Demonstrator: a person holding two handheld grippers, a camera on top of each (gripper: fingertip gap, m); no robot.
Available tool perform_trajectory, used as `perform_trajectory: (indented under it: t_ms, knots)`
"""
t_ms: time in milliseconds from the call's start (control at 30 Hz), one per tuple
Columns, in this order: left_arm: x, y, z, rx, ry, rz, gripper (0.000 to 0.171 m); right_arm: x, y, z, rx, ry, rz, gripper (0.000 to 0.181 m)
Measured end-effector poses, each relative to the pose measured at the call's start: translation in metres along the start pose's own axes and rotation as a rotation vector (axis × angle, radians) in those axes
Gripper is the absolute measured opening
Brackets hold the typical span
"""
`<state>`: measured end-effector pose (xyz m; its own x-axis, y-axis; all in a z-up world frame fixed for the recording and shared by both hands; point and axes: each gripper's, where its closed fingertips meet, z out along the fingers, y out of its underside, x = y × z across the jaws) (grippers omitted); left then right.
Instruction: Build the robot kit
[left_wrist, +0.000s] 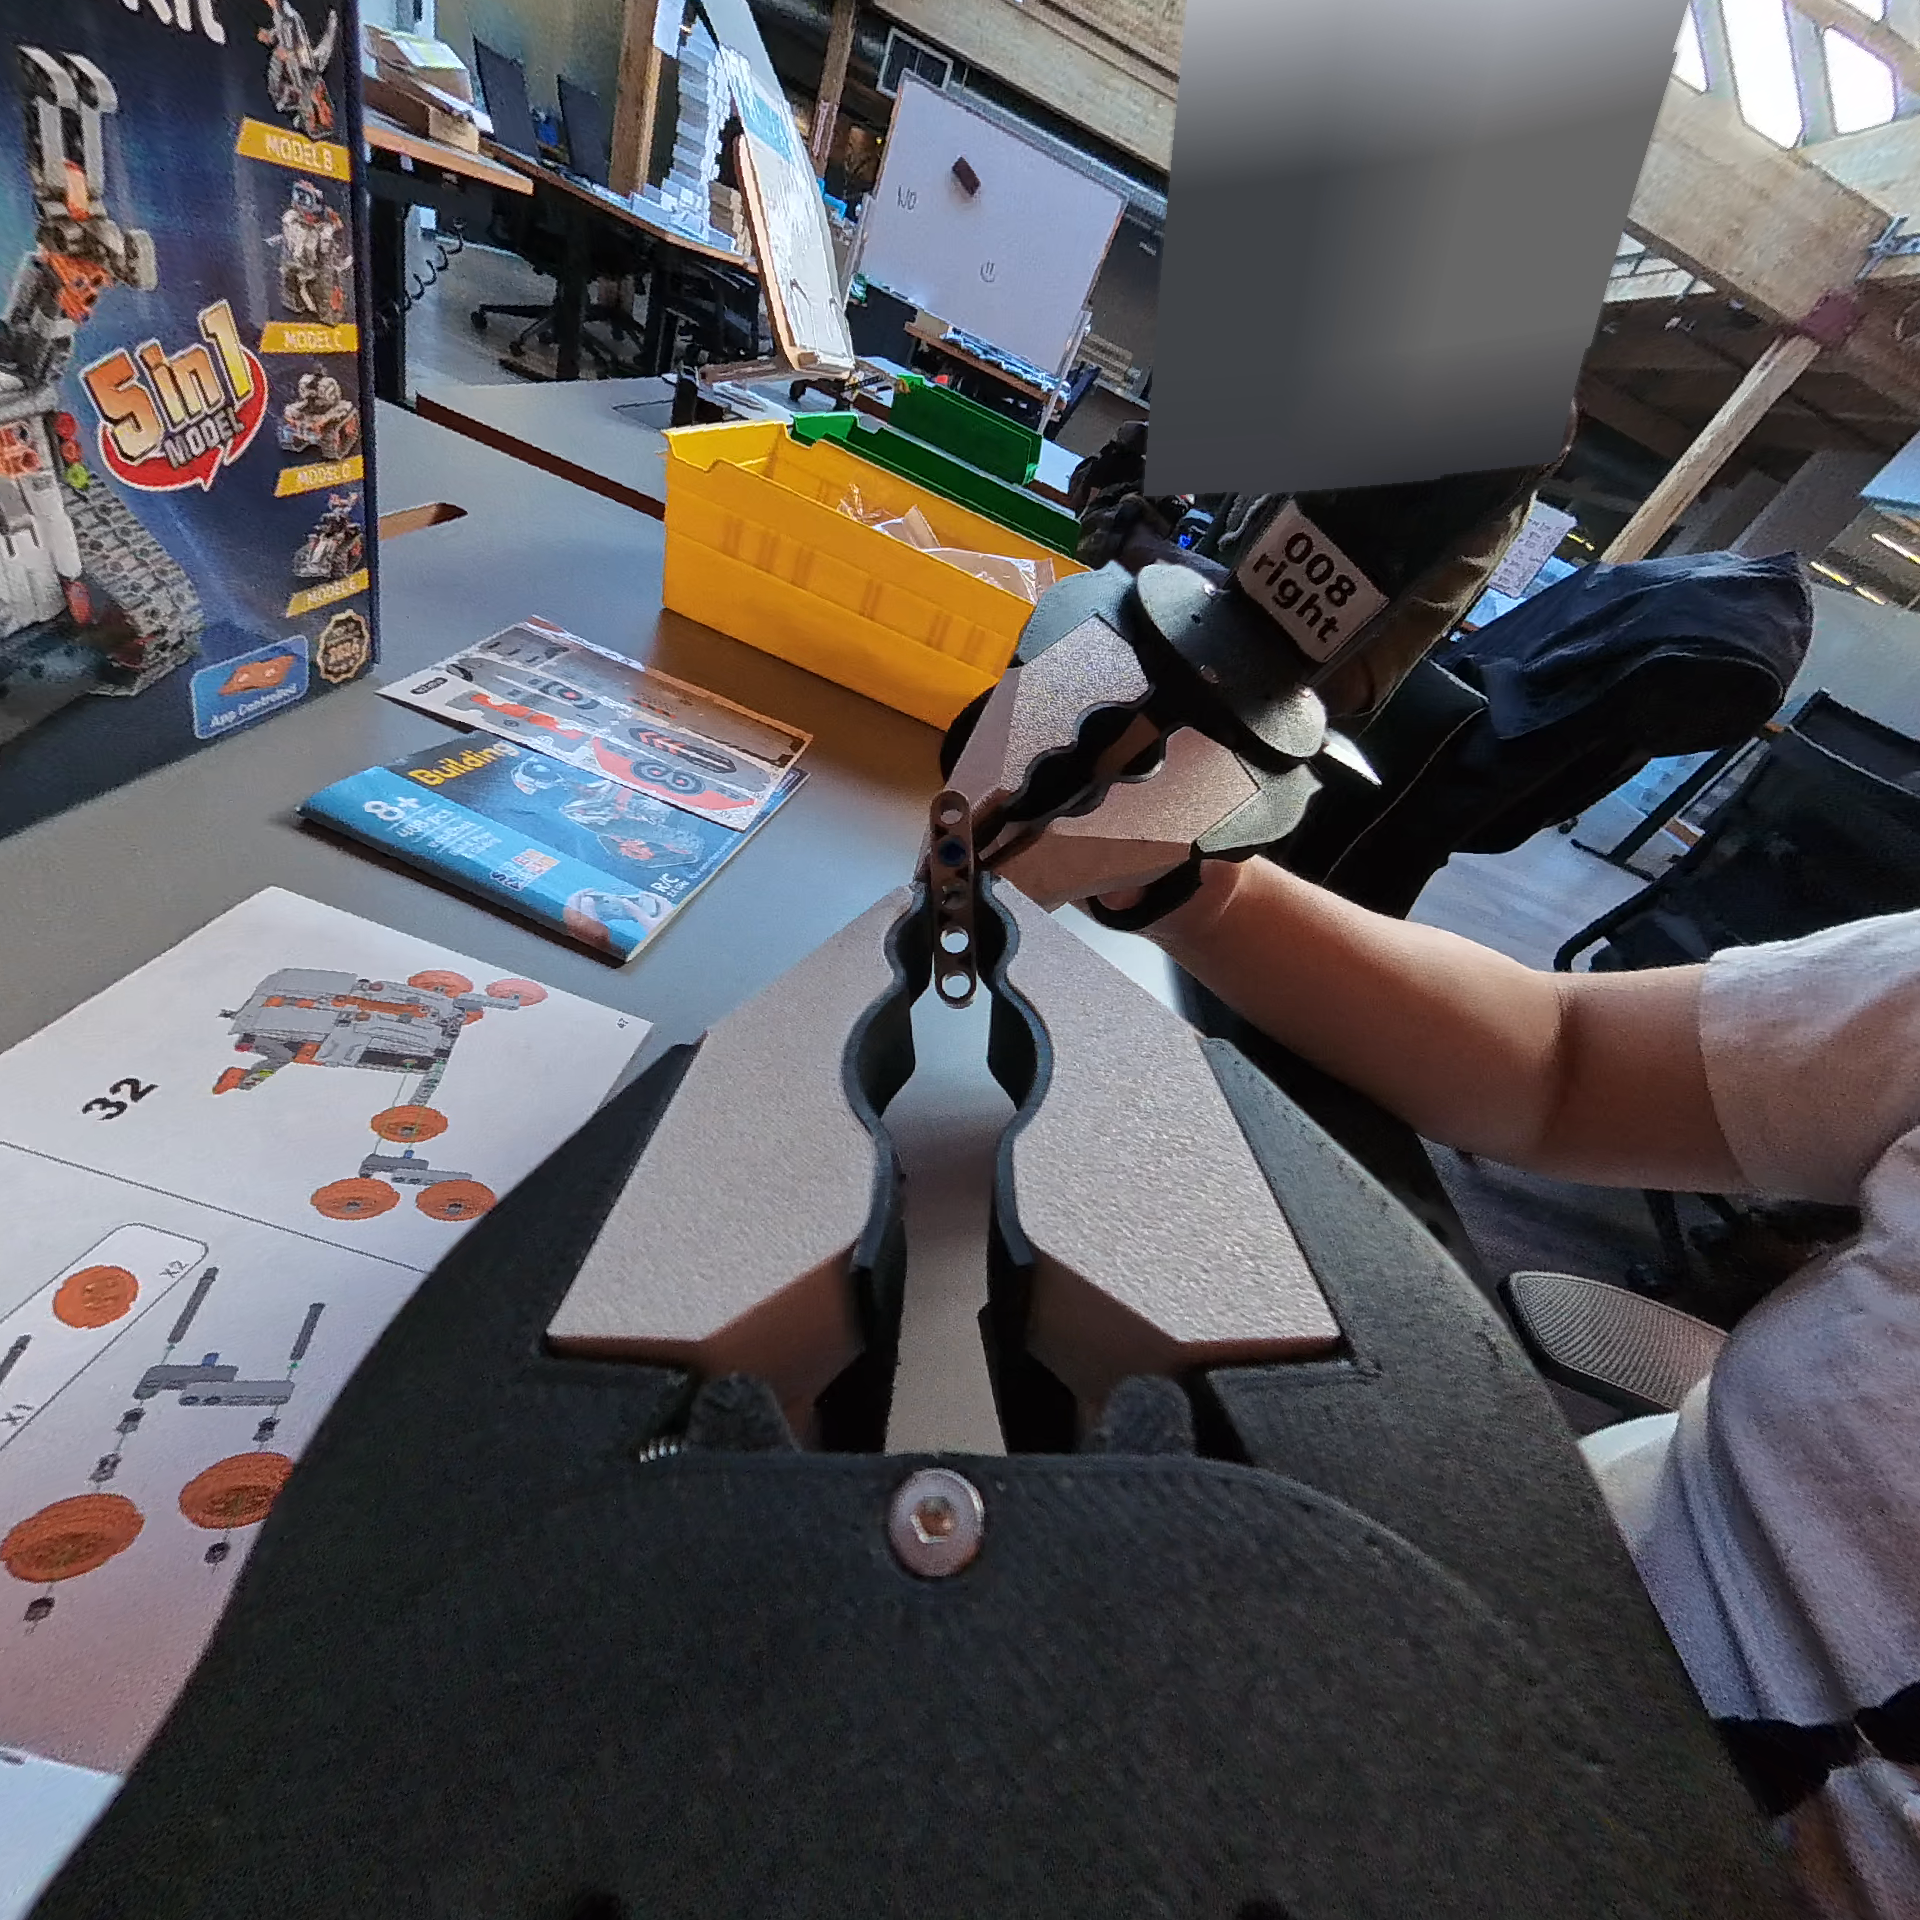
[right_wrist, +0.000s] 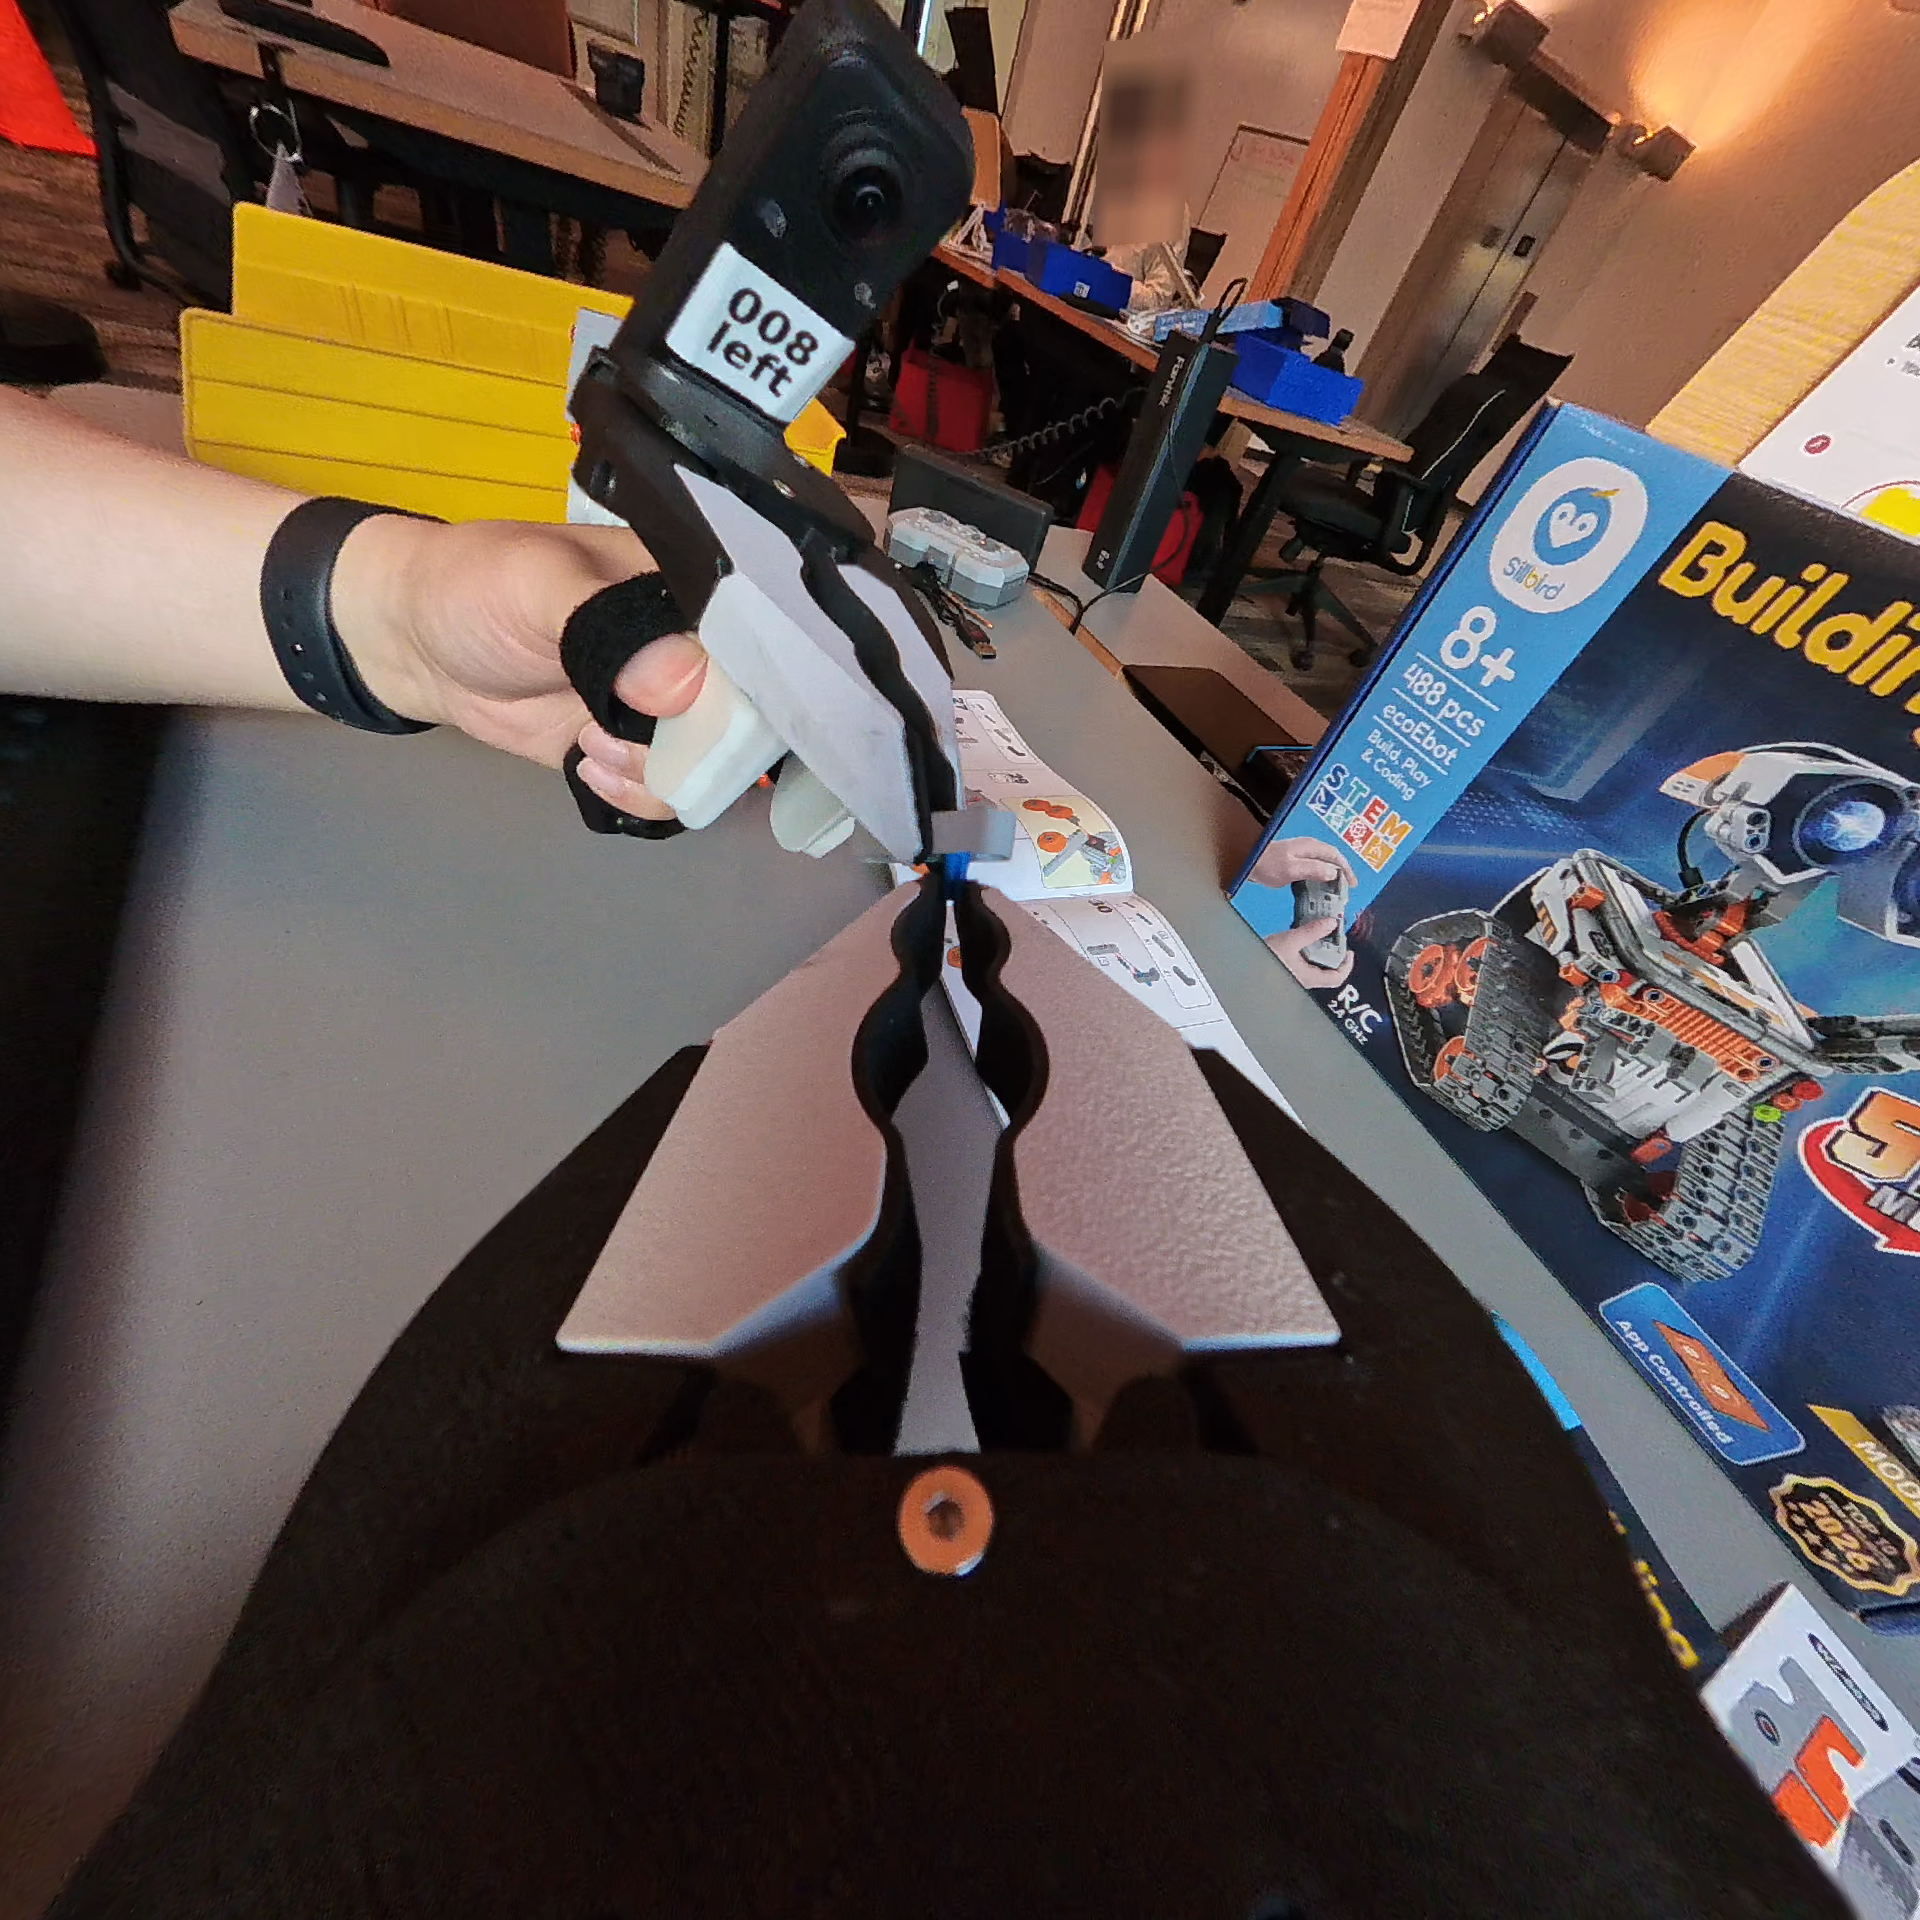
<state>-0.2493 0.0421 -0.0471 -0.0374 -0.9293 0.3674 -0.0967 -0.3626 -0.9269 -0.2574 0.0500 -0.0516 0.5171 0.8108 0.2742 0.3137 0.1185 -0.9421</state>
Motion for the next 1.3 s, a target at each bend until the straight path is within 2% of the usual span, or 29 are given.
perform_trajectory:
  t_ms: [267,400,500,633,800,900,1067,1233,1300]
  knots:
    - [0.005,-0.005,0.0,0.017,0.005,0.02,0.005,-0.001,-0.005,-0.004,0.014,-0.003,-0.014,0.002]
    - [0.004,0.004,0.001,-0.04,-0.034,0.128,0.005,-0.003,0.002,-0.003,-0.026,0.008,-0.08,0.002]
    - [0.005,0.001,0.002,-0.012,-0.001,0.067,0.017,-0.001,0.006,-0.002,-0.039,0.011,-0.088,0.002]
    - [0.001,0.002,0.002,-0.007,-0.008,0.051,0.011,-0.007,0.011,0.001,-0.073,-0.009,-0.127,0.002]
    - [-0.003,0.011,0.004,-0.07,-0.04,0.073,0.005,-0.01,0.016,0.006,-0.094,-0.025,-0.126,0.002]
    - [-0.006,0.005,0.003,-0.028,-0.052,-0.007,0.005,-0.005,0.012,0.008,-0.063,0.011,-0.107,0.004]
    - [-0.015,0.011,0.004,-0.036,-0.071,-0.087,0.005,-0.003,0.022,0.014,-0.142,0.07,-0.165,0.006]
    - [-0.019,0.012,0.005,-0.023,-0.076,-0.113,0.005,0.0,0.025,0.016,-0.167,0.053,-0.02,0.003]
    - [-0.02,0.017,0.005,-0.054,-0.076,-0.117,0.006,-0.001,0.029,0.016,-0.201,0.051,-0.055,0.002]
